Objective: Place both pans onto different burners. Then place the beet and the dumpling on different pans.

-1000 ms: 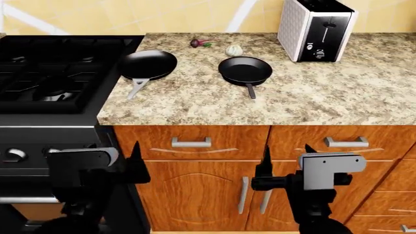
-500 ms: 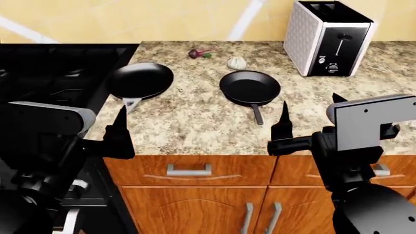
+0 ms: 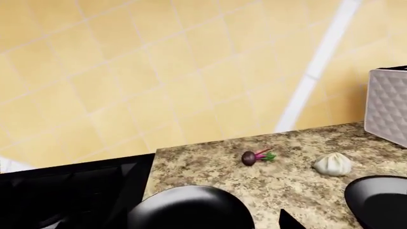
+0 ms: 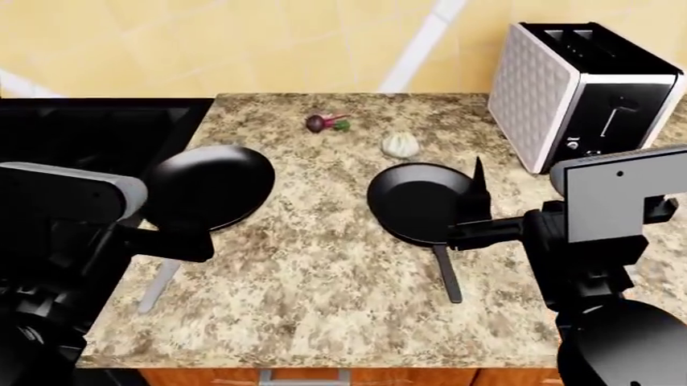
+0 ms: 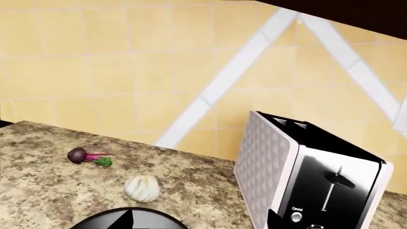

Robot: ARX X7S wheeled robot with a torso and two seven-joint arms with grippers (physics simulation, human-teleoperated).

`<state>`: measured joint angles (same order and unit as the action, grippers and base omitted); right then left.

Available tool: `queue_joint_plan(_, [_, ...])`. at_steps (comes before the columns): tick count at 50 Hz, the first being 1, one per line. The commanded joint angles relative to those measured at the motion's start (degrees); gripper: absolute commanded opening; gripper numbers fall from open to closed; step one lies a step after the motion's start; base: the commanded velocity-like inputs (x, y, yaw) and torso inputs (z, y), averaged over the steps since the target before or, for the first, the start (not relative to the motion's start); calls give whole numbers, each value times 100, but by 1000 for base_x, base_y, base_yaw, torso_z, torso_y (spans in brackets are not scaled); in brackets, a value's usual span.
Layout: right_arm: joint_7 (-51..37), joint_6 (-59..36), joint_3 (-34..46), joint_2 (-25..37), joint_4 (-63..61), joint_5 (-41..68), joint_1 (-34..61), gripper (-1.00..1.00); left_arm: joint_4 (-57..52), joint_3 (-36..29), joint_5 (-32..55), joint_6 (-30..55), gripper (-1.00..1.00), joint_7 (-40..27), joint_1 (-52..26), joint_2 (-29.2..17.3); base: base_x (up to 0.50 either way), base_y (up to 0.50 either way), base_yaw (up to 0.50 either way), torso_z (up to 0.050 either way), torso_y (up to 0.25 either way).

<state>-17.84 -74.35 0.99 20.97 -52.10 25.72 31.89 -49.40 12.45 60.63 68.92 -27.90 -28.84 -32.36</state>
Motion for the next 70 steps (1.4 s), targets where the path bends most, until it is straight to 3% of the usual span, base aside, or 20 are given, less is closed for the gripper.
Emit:
queue_joint_plan(1, [-63, -139, 43, 6, -18, 58, 32, 100, -29, 12, 52, -15, 100, -54, 3, -52, 500, 0, 0, 0, 0])
queue_joint_plan(8, [-460, -1559, -484, -457, -144, 726, 467, 100, -55, 45, 87, -52, 100, -54, 76, -91, 71, 0, 0, 0, 2])
queue_joint_plan(14, [-4768, -1523, -706, 44, 1083, 5717, 797, 100, -36, 69, 8, -202, 100, 44, 220, -104, 0, 0, 0, 0, 0])
queue_joint_plan(17, [-5571, -1386, -537, 76, 1383, 6532, 771, 100, -49, 143, 23, -267, 100, 86, 336, -118, 0, 0, 0, 0, 0])
queue_joint_plan(23, [-6256, -1136, -188, 83, 1543, 7150, 722, 100, -55, 366, -12, -456, 100, 198, 649, -158, 0, 0, 0, 0, 0])
queue_joint_plan(42, [-7163, -650, 801, 345, 1315, 7572, 465, 100, -110, 895, -94, -902, 100, 465, 1352, -219, 0, 0, 0, 0, 0])
queue_joint_plan(57, [-6346, -599, 1127, 287, 1538, 6489, 386, 100, -148, 1004, -5, -920, 100, 392, 1408, -300, 0, 0, 0, 0, 0])
queue_joint_plan(70, [-6108, -448, 1284, 156, 1691, 6283, 540, 100, -139, 985, -10, -972, 100, 390, 1409, -343, 0, 0, 0, 0, 0])
